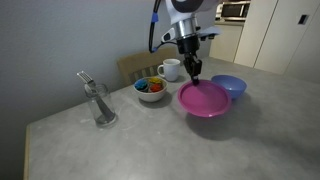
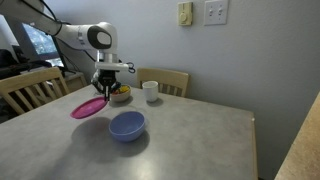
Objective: Put the pink plate on the table
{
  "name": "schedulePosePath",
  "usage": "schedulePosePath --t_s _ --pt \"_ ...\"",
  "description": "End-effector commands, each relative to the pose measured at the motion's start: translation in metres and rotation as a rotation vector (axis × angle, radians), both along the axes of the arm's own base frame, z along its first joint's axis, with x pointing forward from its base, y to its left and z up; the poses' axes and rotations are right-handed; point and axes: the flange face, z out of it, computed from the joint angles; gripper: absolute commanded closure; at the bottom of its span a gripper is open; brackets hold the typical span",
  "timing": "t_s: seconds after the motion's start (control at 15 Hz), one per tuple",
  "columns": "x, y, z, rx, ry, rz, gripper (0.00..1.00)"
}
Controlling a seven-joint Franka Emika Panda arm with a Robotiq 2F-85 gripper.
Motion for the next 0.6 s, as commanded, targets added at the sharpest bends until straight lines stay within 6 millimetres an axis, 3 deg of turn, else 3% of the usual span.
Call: schedulePosePath --t_s 0.0,0.53 --pt "0.004 0.003 -0.008 -0.020 -0.126 -0.063 0.97" --pt "-0.023 -0.002 -0.055 -0.011 -0.082 0.005 0.97"
